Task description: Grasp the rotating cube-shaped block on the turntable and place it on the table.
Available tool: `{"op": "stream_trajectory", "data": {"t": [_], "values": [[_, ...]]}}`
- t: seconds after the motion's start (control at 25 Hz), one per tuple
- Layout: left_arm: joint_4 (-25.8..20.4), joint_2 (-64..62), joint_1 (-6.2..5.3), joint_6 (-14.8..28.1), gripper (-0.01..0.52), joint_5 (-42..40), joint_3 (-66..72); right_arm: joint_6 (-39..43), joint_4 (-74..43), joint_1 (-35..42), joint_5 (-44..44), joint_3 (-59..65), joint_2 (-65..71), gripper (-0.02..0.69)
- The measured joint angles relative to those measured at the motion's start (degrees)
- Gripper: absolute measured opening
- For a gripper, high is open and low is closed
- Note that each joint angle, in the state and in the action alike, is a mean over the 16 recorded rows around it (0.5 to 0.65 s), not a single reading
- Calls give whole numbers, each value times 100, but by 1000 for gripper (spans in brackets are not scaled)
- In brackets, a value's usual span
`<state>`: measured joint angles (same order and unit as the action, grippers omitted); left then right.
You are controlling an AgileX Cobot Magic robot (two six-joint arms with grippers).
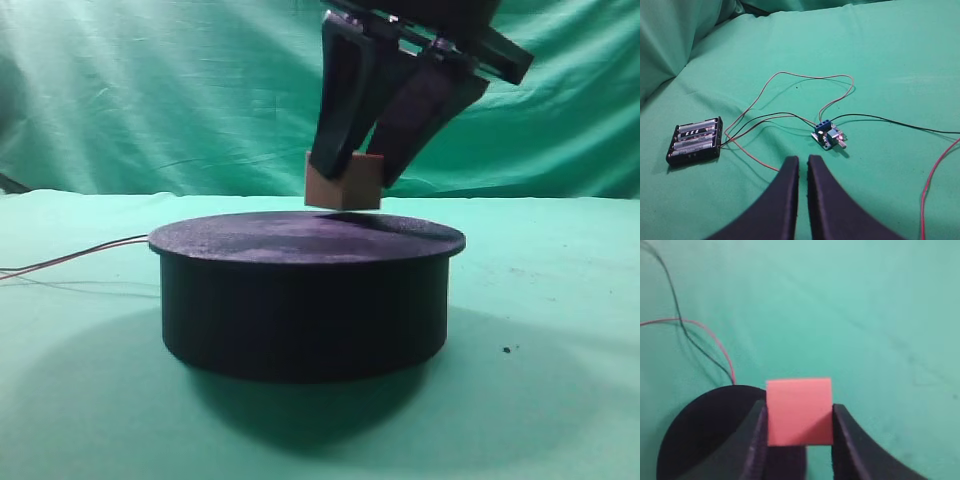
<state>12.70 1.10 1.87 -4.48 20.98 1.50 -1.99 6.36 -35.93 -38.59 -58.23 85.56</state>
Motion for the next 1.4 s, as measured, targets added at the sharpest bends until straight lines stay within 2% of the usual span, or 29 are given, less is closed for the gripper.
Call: {"op": "stream_trajectory", "data": {"t": [0.36, 0.48, 0.72, 0.84, 0.96, 1.04, 1.4], "values": [[0, 0, 0, 0, 0, 0, 0, 665, -439, 419, 336, 1412, -503, 241], [0, 0, 0, 0, 0, 0, 0, 716, -384, 458, 632, 1879, -476, 282], [0, 0, 0, 0, 0, 0, 0, 788, -281, 466, 920, 2195, -431, 407], [0, 0, 0, 0, 0, 0, 0, 831, -313, 466, 732, 2038, -536, 423], [0, 0, 0, 0, 0, 0, 0, 876, -362, 466, 385, 1797, -769, 394], [0, 0, 0, 0, 0, 0, 0, 906, -400, 466, 104, 1625, -997, 351], [0, 0, 0, 0, 0, 0, 0, 974, -565, 466, -1226, 1093, -2558, 53]]}}
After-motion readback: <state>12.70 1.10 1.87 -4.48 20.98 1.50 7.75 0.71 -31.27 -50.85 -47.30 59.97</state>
